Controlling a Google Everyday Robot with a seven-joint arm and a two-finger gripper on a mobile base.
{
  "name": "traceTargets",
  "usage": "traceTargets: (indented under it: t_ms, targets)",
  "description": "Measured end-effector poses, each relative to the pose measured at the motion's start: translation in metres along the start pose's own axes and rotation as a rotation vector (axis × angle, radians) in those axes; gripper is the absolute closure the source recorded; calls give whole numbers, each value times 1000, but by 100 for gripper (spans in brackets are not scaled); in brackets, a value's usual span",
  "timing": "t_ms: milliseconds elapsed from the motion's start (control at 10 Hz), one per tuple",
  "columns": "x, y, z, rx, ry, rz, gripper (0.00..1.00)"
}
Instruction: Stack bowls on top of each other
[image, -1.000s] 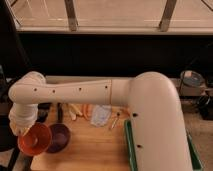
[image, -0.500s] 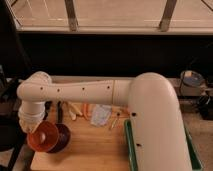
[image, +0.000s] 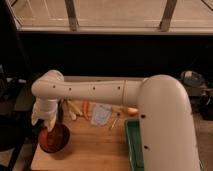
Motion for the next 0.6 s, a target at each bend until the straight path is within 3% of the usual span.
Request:
traceTargets:
  t_ms: [200,600]
  targets:
    - [4,7,-3,3,6,16,29]
    - [37,37,-42,37,92,94,29]
